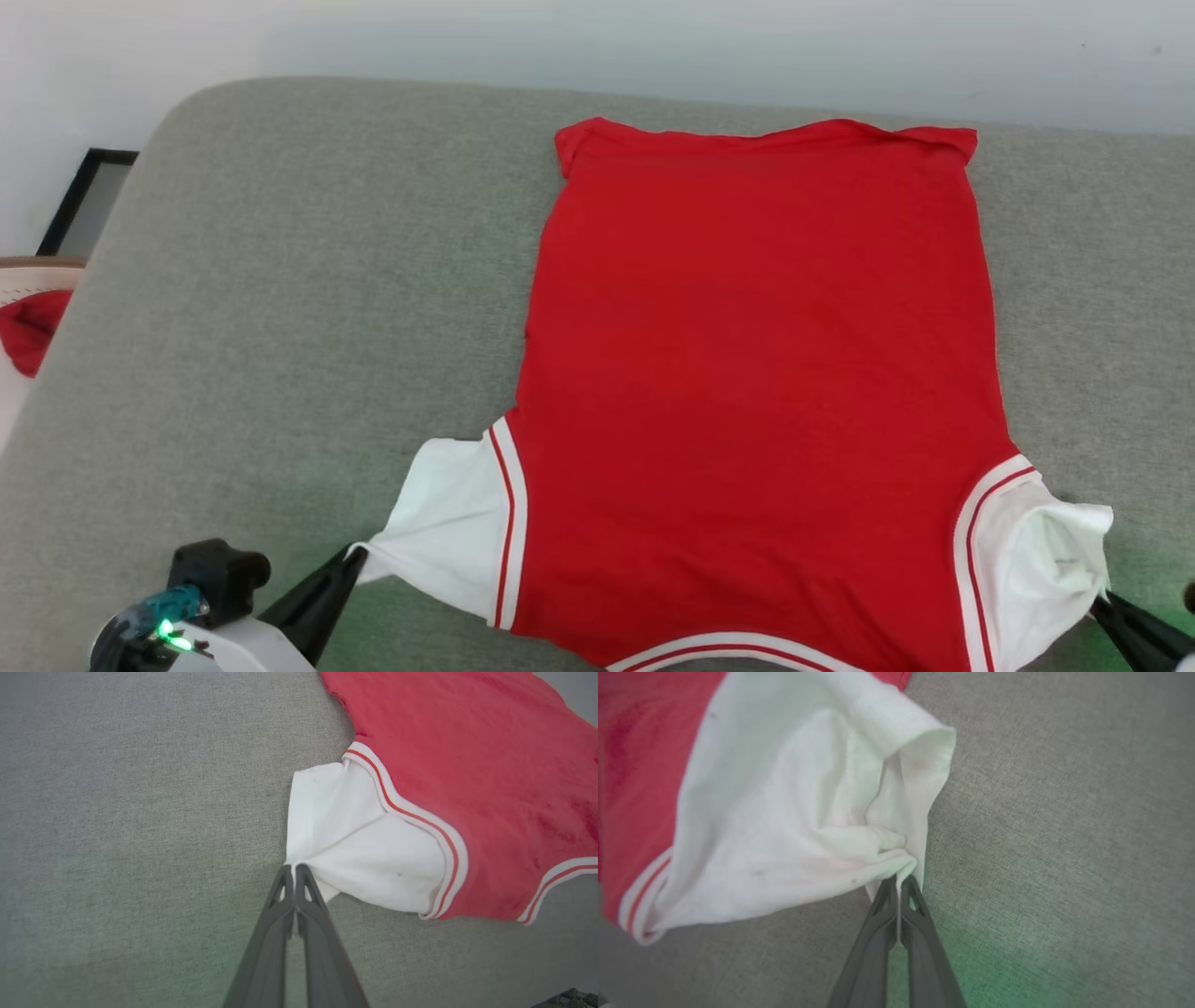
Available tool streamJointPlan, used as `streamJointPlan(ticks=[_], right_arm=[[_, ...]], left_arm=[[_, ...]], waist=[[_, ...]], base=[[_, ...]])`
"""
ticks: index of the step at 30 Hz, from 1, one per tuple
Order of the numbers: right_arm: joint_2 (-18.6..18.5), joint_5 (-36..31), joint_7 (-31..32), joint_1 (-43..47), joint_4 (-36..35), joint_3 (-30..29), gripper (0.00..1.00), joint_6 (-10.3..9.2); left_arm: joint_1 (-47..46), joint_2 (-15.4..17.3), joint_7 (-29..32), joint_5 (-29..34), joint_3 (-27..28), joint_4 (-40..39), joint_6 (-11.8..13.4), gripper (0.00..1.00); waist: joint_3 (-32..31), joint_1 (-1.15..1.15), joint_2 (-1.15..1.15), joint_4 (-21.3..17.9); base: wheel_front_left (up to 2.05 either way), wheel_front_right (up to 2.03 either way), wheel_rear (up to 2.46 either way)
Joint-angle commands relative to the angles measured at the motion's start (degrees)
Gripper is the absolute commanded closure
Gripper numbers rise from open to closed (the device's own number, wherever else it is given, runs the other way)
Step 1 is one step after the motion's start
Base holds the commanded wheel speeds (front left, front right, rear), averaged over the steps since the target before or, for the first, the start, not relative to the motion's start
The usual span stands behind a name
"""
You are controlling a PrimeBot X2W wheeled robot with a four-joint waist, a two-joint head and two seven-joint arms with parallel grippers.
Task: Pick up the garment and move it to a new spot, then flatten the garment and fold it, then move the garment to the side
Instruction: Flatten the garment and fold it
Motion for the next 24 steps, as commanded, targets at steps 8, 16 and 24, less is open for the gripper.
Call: streamJointPlan(ticks=[8, 16, 24], right_arm=[[-3.3, 5.1, 16.3, -4.9, -5.3, 1.2, 0.00, -0.06], [-5.9, 9.5, 32.8, -7.5, -15.4, -4.4, 0.00, -0.06], [-2.4, 6.1, 35.6, -18.8, -19.4, -10.5, 0.00, -0.06]], left_arm=[[1.0, -0.8, -0.1, 0.7, 0.9, 0.0, -0.2, 1.00], [1.4, -0.7, -0.1, 0.8, 1.1, -0.6, 0.3, 1.00], [-0.3, -2.0, 0.2, 1.9, 1.0, -1.3, 0.2, 1.00]], waist=[[-0.3, 0.00, 0.00, -1.1], [-0.9, 0.00, 0.00, -1.9], [0.8, 0.00, 0.00, -0.1]], base=[[0.00, 0.00, 0.00], [0.00, 0.00, 0.00], [0.00, 0.00, 0.00]])
